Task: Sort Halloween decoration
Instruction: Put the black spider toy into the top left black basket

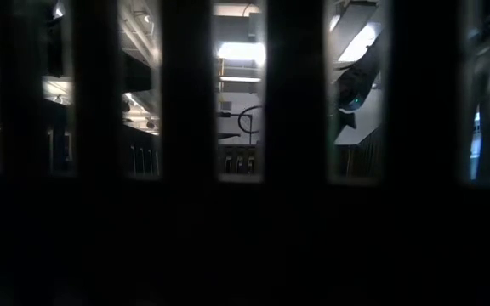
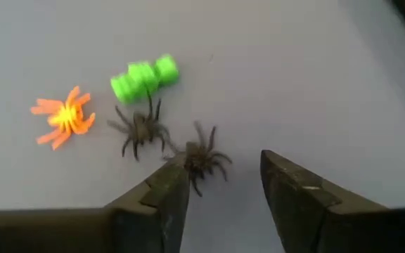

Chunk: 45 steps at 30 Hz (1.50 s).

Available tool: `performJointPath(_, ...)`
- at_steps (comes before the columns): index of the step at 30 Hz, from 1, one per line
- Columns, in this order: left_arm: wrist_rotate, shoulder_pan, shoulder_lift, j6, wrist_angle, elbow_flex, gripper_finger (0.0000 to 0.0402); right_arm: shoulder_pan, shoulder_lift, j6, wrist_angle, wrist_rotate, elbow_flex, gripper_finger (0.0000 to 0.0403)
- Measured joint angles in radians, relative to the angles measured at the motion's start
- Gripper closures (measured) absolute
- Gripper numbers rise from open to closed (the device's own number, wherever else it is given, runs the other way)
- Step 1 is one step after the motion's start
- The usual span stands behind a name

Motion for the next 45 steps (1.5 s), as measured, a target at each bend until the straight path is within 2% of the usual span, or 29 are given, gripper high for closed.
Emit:
performJointPath(5, -0.001, 0.000, 0.000, 0.000, 0.000, 0.000, 0.0276, 0.011, 0.000, -0.006, -0.021, 0.027, -0.001, 0.0275)
performJointPath(14, 0.000, 0.000, 0.000, 0.000, 0.000, 0.000, 0.0276, 0.010, -0.001, -0.013, -0.105, 0.029, 0.022, 0.0392)
performJointPath(19, 0.001, 0.000, 0.000, -0.004, 0.000, 0.000, 0.0276, 0.010, -0.004, -0.013, -0.114, 0.035, 0.022, 0.0387)
performJointPath(22, 0.002, 0.000, 0.000, -0.004, 0.000, 0.000, 0.0276, 0.011, -0.022, -0.006, -0.135, 0.025, 0.021, 0.0397)
performJointPath(28, 0.002, 0.000, 0.000, -0.005, -0.001, 0.000, 0.0276, 0.033, -0.110, 0.016, -0.144, 0.020, 0.021, 0.0391)
performJointPath(34, -0.004, 0.000, 0.000, -0.007, -0.001, 0.000, 0.0276, 0.121, -0.189, 0.023, -0.091, -0.019, 0.021, 0.0399)
performJointPath(45, -0.005, 0.000, 0.000, -0.026, 0.005, 0.000, 0.0276, 0.316, -0.189, 0.069, 0.132, -0.070, 0.022, 0.0388)
